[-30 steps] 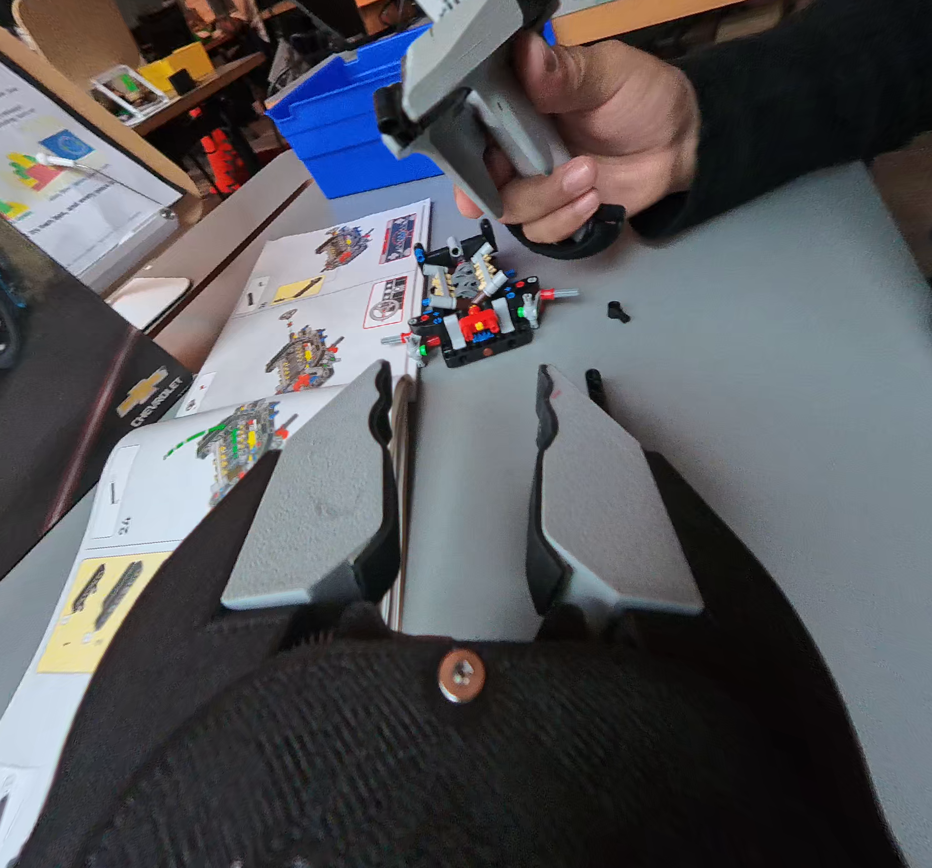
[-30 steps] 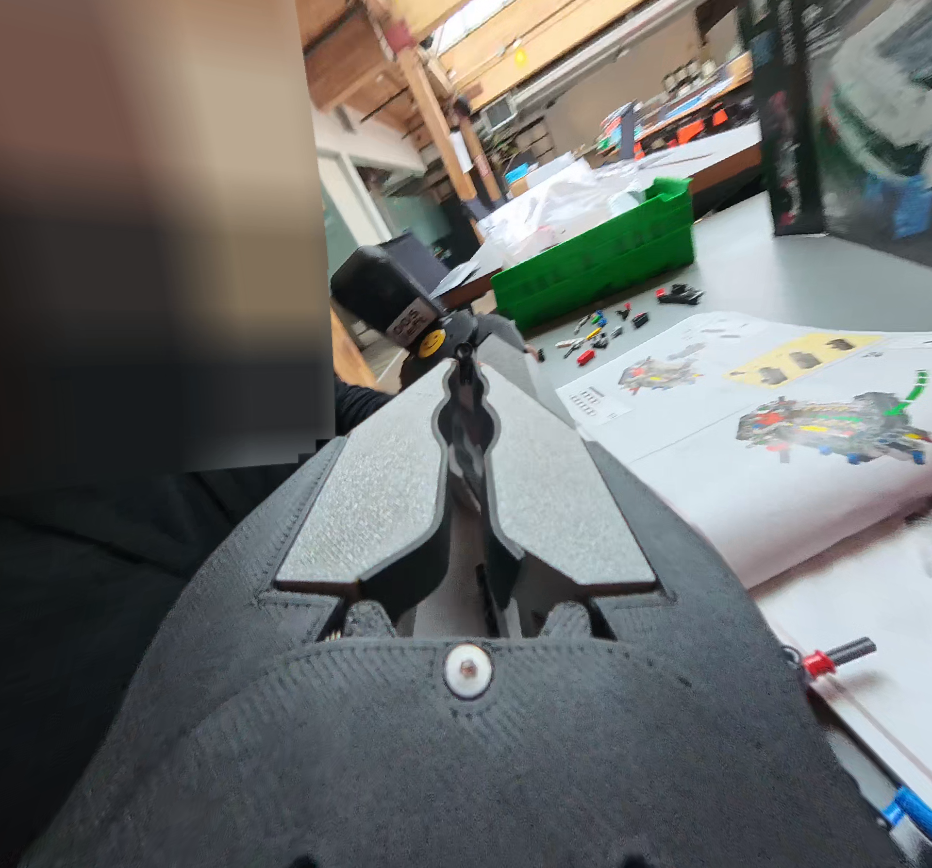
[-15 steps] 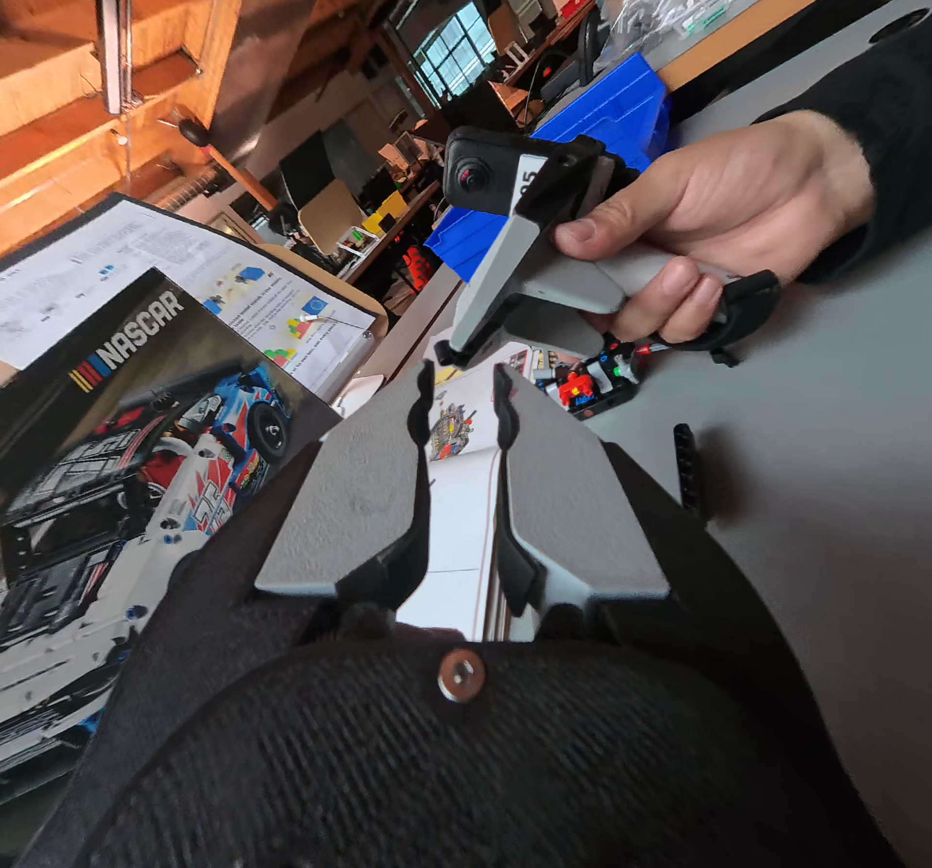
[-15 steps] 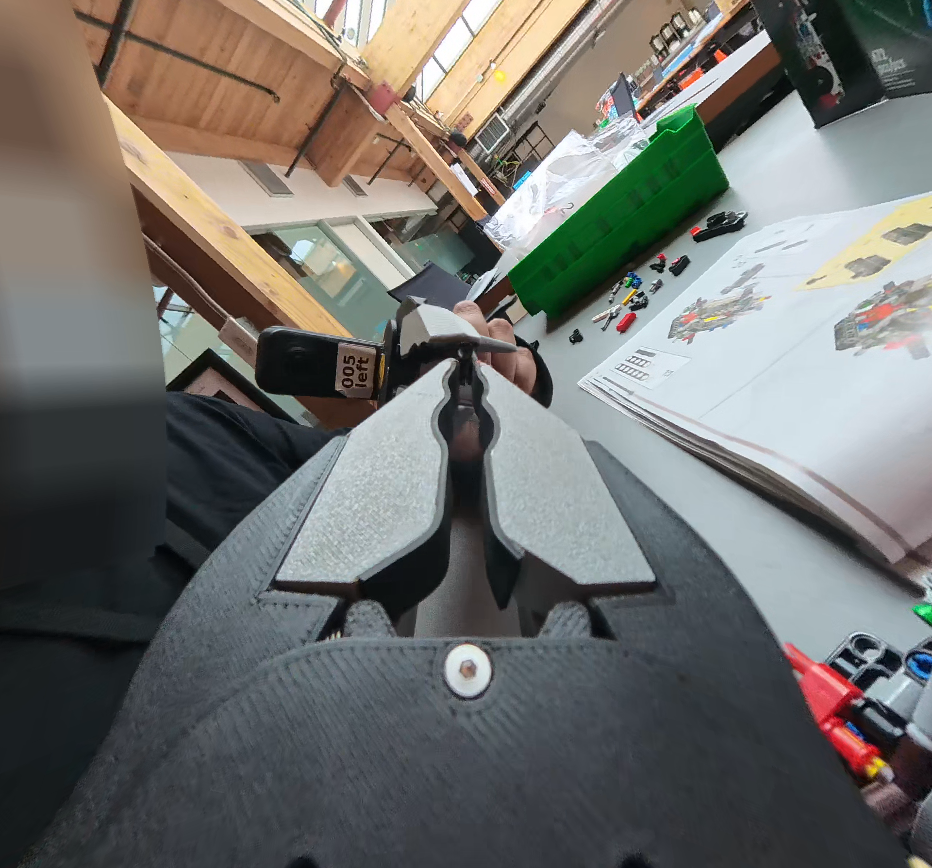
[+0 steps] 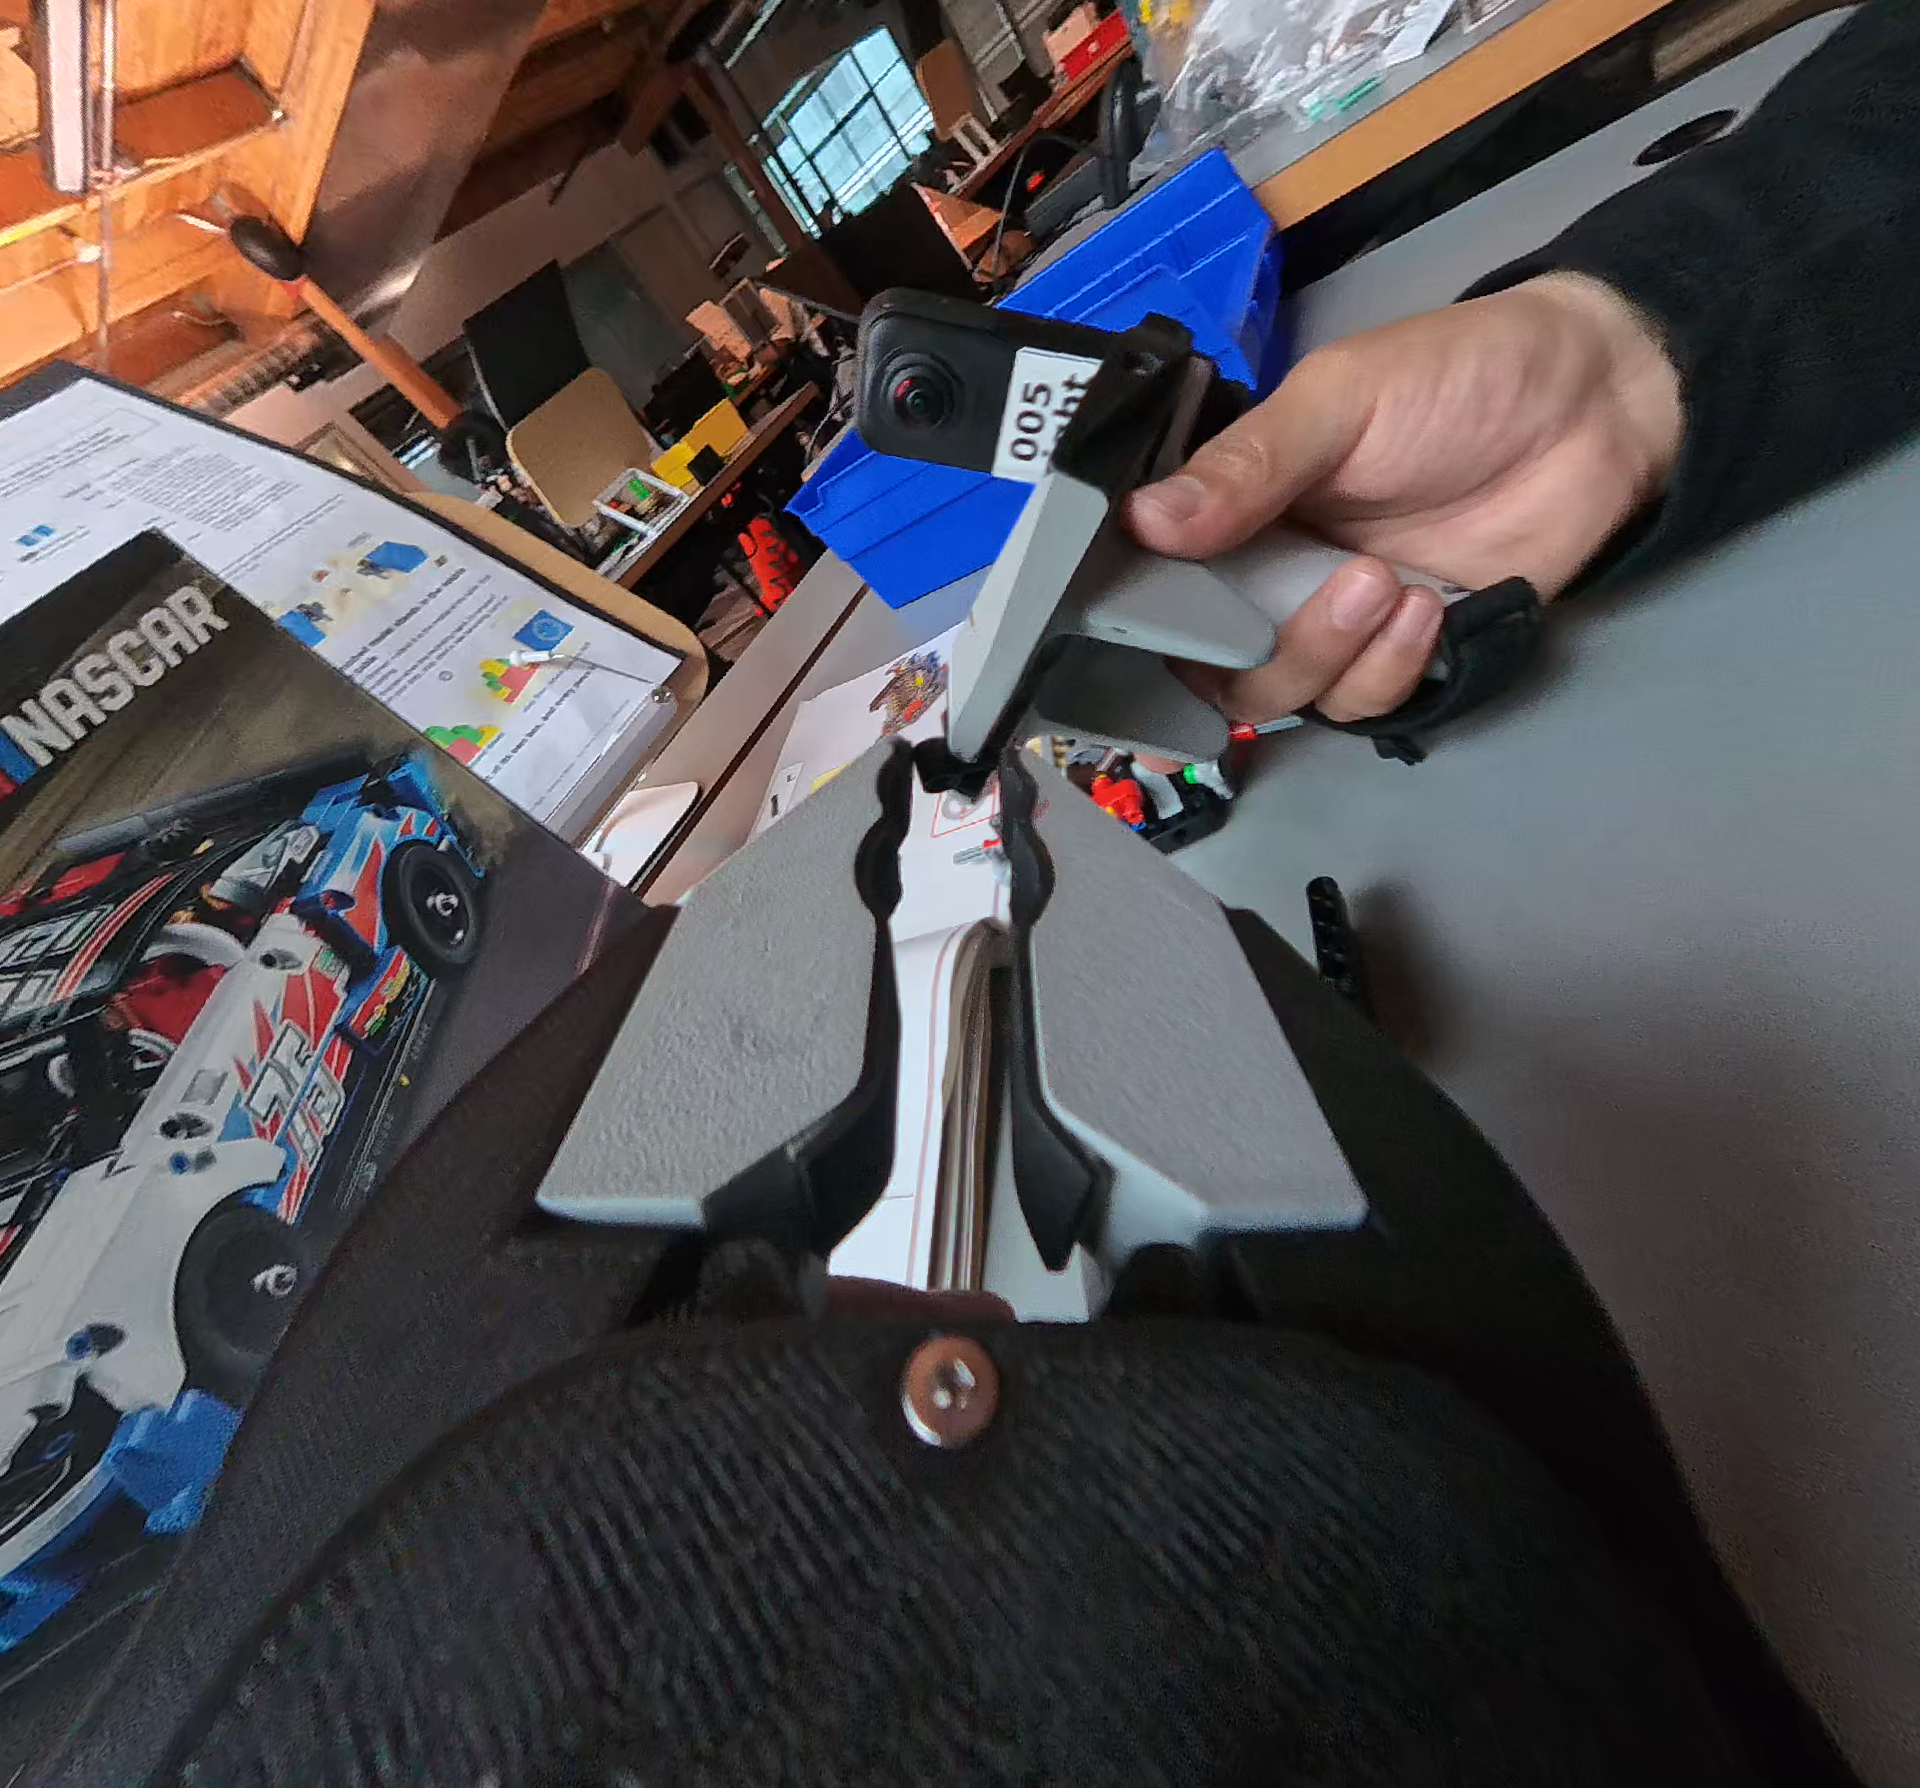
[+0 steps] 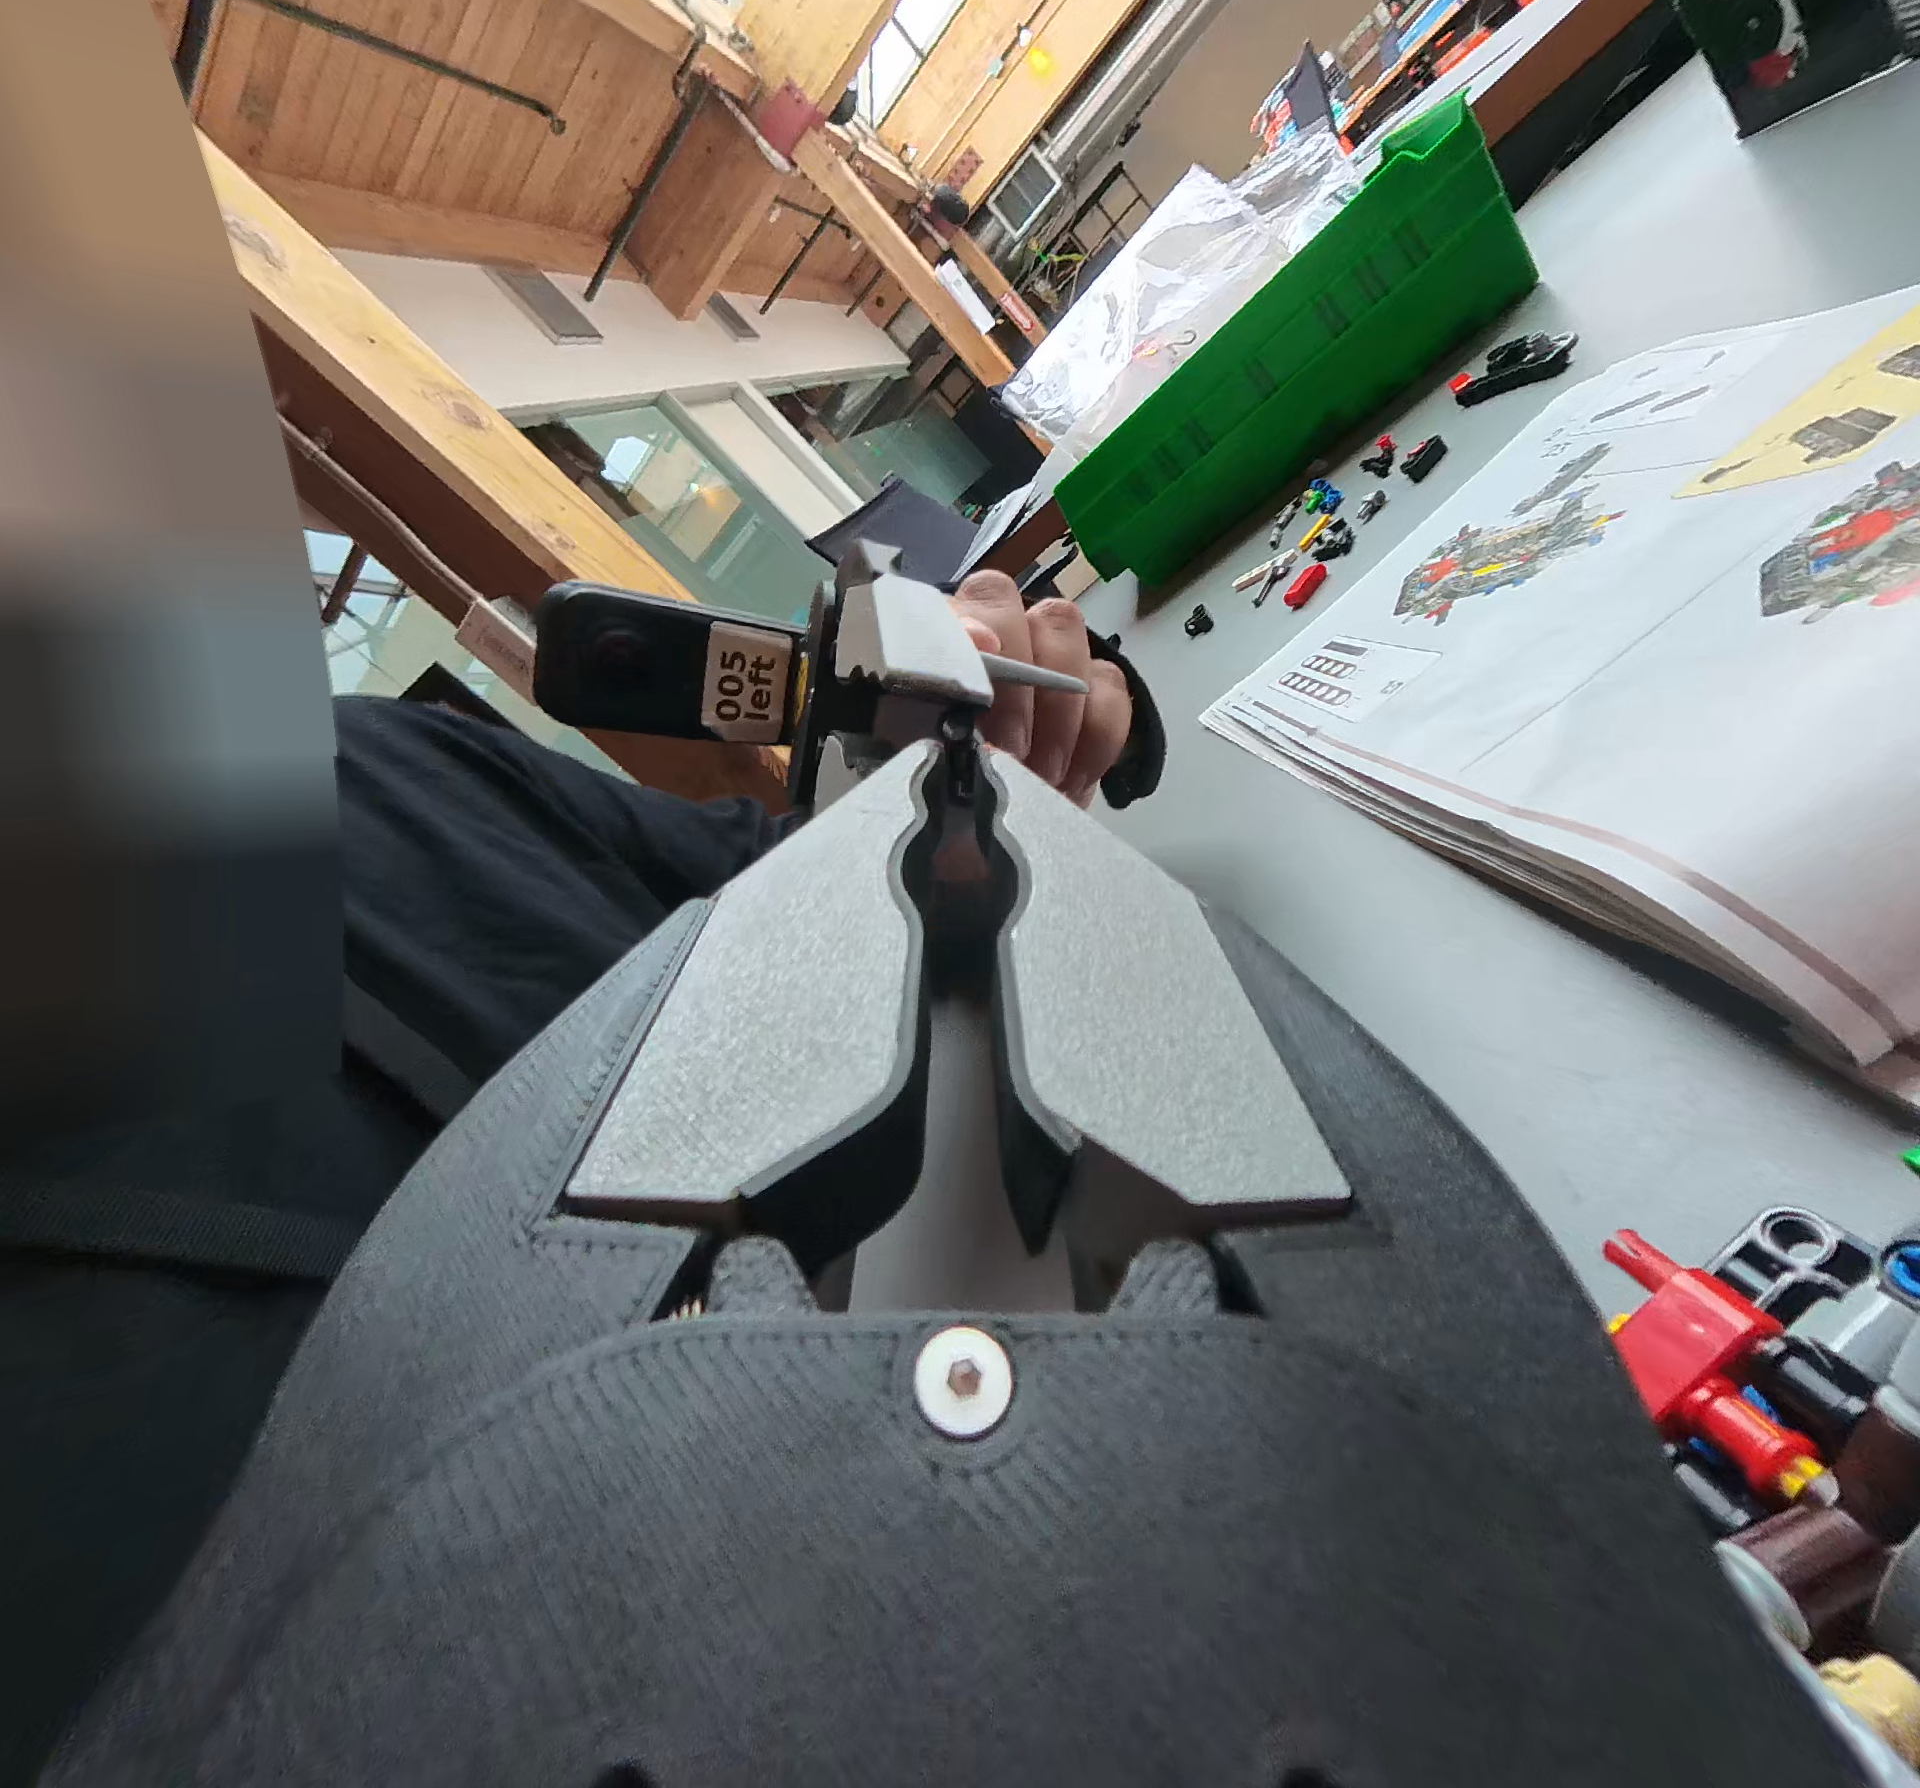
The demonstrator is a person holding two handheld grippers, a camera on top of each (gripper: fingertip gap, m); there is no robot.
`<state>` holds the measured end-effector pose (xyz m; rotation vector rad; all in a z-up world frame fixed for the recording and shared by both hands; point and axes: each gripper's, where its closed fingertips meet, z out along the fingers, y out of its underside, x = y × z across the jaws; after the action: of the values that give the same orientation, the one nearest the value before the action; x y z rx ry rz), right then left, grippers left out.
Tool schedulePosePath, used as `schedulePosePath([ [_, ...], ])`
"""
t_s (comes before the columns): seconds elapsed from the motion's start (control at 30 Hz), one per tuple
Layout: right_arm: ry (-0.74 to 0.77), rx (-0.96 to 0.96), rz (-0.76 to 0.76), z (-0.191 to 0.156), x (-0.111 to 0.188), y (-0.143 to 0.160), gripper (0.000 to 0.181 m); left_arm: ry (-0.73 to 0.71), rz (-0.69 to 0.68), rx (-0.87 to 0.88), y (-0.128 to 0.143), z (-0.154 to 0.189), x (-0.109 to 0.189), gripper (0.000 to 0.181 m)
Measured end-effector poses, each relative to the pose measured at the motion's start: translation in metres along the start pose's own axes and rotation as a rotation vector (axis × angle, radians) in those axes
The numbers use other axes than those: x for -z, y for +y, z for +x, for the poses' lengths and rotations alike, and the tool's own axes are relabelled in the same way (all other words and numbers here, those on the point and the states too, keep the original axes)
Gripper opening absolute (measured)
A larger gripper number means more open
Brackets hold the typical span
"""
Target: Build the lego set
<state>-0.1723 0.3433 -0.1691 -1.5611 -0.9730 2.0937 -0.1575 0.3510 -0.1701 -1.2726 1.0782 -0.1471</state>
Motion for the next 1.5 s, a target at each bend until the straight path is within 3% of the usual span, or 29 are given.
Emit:
schedulePosePath([
  [0.2, -0.015, 0.032, -0.124, -0.006, 0.003, 0.01, 0.014, 0.074, -0.008, -0.023, 0.002, 0.015, -0.003, 0.014],
  [0.4, 0.173, 0.221, -0.294, 0.009, 0.009, 0.023, 0.004, 0.113, -0.065, -0.079, 0.011, 0.026, -0.007, 0.014],
  [0.7, 0.383, 0.407, -0.441, 0.029, 0.018, 0.033, 0.008, 0.11, -0.198, -0.147, 0.033, 0.032, -0.015, 0.014],
  [0.93, 0.545, 0.441, -0.434, 0.048, 0.034, 0.027, 0.007, 0.046, -0.333, -0.149, 0.053, 0.023, -0.018, 0.014],
  [1.13, 0.548, 0.449, -0.39, 0.047, 0.029, 0.024, 0.013, 0.035, -0.367, -0.129, 0.059, 0.021, -0.019, 0.014],
  [1.5, 0.568, 0.466, -0.406, 0.052, 0.024, 0.03, 0.006, 0.029, -0.379, -0.169, 0.054, 0.029, -0.026, 0.013],
])
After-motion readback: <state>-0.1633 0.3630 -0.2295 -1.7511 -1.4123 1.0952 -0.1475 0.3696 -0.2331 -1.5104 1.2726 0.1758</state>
